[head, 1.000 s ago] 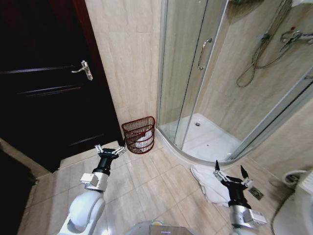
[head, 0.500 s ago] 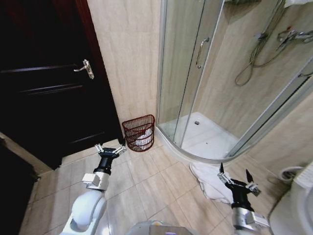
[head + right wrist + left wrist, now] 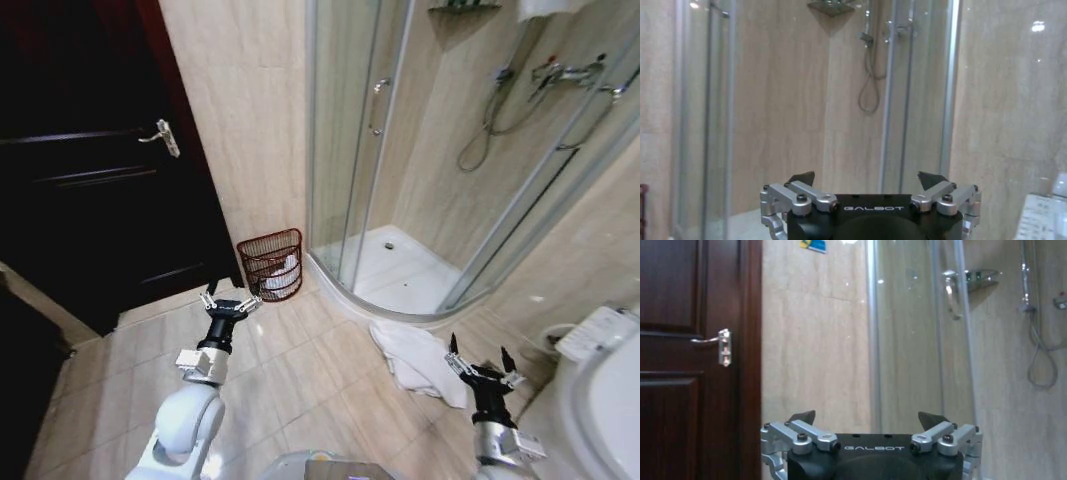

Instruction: Discard the used towel into the hamper.

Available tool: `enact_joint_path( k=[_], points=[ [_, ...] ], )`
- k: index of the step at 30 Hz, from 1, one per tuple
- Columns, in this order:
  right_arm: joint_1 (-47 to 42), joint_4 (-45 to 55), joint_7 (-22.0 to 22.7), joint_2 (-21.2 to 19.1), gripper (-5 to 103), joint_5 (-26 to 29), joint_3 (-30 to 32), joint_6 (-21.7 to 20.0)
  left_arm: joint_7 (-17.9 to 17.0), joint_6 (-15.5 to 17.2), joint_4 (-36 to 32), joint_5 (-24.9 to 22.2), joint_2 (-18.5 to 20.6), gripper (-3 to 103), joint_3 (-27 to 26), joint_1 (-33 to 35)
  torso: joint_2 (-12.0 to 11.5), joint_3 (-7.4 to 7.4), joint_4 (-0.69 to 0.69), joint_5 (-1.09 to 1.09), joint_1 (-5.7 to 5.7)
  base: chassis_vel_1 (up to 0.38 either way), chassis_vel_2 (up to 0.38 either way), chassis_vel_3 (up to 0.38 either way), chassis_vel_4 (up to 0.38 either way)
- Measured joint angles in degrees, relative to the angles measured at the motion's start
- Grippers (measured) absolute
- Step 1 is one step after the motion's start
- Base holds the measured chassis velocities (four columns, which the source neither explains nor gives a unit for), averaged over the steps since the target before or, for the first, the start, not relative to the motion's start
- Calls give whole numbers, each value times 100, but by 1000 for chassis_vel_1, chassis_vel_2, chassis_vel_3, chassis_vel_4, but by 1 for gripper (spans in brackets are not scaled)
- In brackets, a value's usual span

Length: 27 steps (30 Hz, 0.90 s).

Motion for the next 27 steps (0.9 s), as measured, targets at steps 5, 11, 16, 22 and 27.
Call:
enact_joint_path(
  k=[5,11,16,22,27],
  points=[
    [7,-17,-1,-31,100,93,36,81,-15,-33,-57,44,-34,100,3,53,0,1,2,2,2,-289,-264,285,278],
    [29,-56,-5,-24,100,38,77,213,-21,-122,-75,126,-87,100,58,132,-1,2,0,3,5,-222,-174,251,152],
    [14,-101,8,-14,100,-23,77,338,-48,-200,-75,227,-115,100,101,210,0,0,3,1,0,12,-63,51,16],
    [-1,-107,87,-16,100,-43,122,366,-74,-174,-81,343,-113,100,109,205,0,0,1,-3,0,65,36,-82,-9],
    [4,-97,104,-39,100,5,251,371,-171,-90,-99,490,-113,100,223,176,0,0,2,0,0,1,1,-14,-9]
  ],
)
